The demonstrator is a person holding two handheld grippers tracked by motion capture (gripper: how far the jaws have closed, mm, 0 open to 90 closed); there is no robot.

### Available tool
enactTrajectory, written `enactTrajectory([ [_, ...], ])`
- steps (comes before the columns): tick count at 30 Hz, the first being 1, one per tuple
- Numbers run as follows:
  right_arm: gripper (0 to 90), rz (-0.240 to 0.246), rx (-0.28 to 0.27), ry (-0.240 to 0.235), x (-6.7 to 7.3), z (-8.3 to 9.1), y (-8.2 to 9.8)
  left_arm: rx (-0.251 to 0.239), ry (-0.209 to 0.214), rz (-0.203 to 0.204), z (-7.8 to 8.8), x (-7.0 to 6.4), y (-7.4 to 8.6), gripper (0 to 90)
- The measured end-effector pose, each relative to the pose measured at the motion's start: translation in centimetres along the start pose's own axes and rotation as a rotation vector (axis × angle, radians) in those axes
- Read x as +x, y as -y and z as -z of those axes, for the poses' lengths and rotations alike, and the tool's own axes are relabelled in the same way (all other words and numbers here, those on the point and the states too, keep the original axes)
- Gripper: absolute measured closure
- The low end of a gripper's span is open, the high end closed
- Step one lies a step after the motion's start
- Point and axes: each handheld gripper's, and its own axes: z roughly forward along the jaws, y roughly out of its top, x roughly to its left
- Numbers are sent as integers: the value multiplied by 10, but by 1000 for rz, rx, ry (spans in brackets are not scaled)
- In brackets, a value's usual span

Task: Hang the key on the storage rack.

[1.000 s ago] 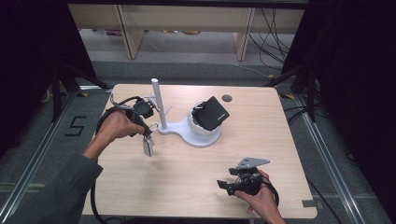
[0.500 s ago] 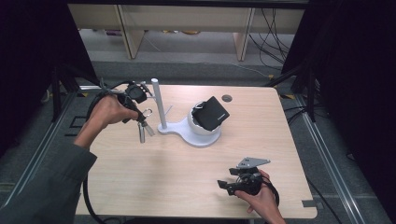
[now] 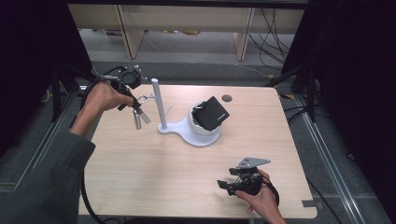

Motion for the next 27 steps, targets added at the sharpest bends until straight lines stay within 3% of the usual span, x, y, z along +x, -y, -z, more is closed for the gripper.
enactTrajectory([
  [2, 290, 1, 0, 1, 0, 0, 0, 1, 2, 15, -2, 3, -3, 751],
  [3, 291, -23, 5, -4, 2, 0, 0, -12, -7, 2, -4, 5, -4, 751],
  [4, 291, -28, 6, -5, 3, 0, 0, 4, -1, 21, -6, 5, -5, 751],
  [5, 291, 1, 1, -4, 1, 0, 0, -8, -4, 7, -8, 7, -6, 751],
  [9, 291, 3, -2, -4, 0, 0, -1, 12, -9, 36, -15, 8, -8, 751],
  [10, 291, 5, -3, -3, 0, 1, -1, 8, -4, 14, -17, 9, -10, 751],
  [27, 291, 3, -4, -6, 0, 1, -1, 11, 6, 16, -36, 4, -17, 751],
])
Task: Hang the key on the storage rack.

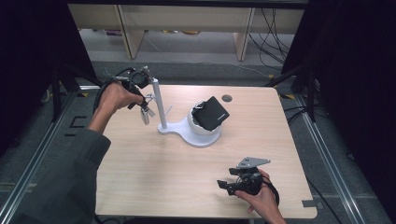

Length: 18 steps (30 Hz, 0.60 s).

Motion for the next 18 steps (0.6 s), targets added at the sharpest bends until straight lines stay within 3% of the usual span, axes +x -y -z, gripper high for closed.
enactTrajectory([
  [10, 290, 1, 3, 0, 0, 0, 0, -12, 9, 18, -6, 3, 3, 761],
  [13, 291, -25, 10, -5, 3, 0, 0, -23, 5, 13, -3, 2, 4, 725],
  [14, 291, -8, 5, -4, 1, -2, 1, -23, 22, 16, -1, 2, 6, 723],
  [18, 291, 1, 4, -6, 1, -2, 1, -22, 25, 21, 1, 2, 10, 693],
])
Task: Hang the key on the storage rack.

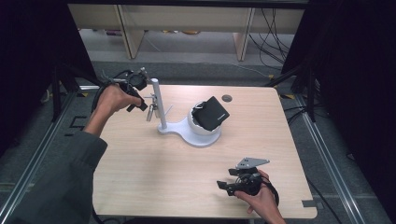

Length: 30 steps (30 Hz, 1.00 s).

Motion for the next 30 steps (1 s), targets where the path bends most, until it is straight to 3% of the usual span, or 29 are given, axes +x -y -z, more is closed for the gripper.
enactTrajectory([
  [8, 291, 1, -2, 8, -2, 2, 0, -25, 22, 7, 5, -2, 13, 599],
  [10, 291, 14, -12, 6, -3, 1, -1, -39, 33, 13, 7, -4, 20, 574],
  [15, 291, -18, -7, 3, 1, 2, -1, -94, 58, 39, 8, -10, 31, 519],
  [17, 291, 1, -16, 6, -1, 2, -1, -96, 64, 36, 9, -12, 34, 481],
  [22, 291, 11, -18, 17, -2, 3, -1, -130, 87, 8, 7, -27, 48, 401],
  [25, 291, -5, -17, 6, -1, 2, -1, -138, 108, 23, 4, -36, 55, 353],
  [26, 291, -12, -14, 7, -1, 3, -1, -144, 97, -12, 1, -41, 60, 336],
  [30, 290, -4, -18, 12, -3, 3, -1, -169, 139, -11, -4, -52, 72, 305],
])
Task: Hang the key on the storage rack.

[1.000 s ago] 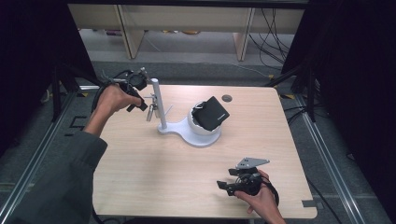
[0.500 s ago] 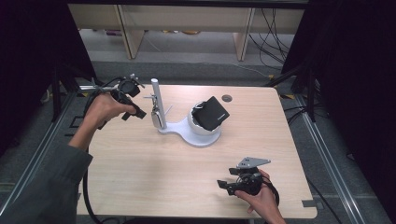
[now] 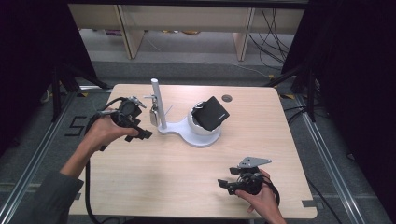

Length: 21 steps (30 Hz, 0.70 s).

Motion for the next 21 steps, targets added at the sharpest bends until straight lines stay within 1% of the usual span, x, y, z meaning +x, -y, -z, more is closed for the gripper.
enactTrajectory([
  [2, 291, -5, 0, -3, 0, 0, 0, -16, 19, -7, -3, -5, 6, 298],
  [3, 290, -6, 0, -4, 0, 0, 0, -15, 25, -8, -4, -7, 9, 296],
  [5, 290, 1, -9, 0, 0, 0, 0, -31, 32, -8, -8, -14, 15, 289],
  [7, 290, 5, -7, -3, 0, 0, 0, -36, 48, -16, -11, -20, 19, 279],
  [10, 290, 9, -9, -3, 0, 0, -1, -39, 78, -18, -17, -31, 30, 264],
  [11, 290, 3, -4, -9, 1, -1, -1, -39, 78, -18, -17, -31, 30, 263],
  [12, 290, 27, -10, 1, -1, -3, 0, -46, 98, -21, -22, -37, 36, 260],
  [13, 290, 27, -1, -2, -1, -3, 0, -49, 111, -20, -25, -41, 39, 259],
  [14, 290, 27, 7, 1, -1, -3, 0, -45, 122, -31, -27, -43, 42, 259],
  [15, 290, 4, 11, -5, 1, -4, 0, -45, 128, -40, -29, -47, 45, 259],
  [16, 290, 12, 9, -5, 1, -4, -1, -51, 135, -46, -31, -50, 47, 256],
  [18, 290, 12, 9, -8, 1, -4, -1, -45, 141, -58, -33, -55, 51, 250],
  [21, 289, 18, 9, -4, 1, -5, -1, -39, 131, -75, -35, -60, 55, 245],
])
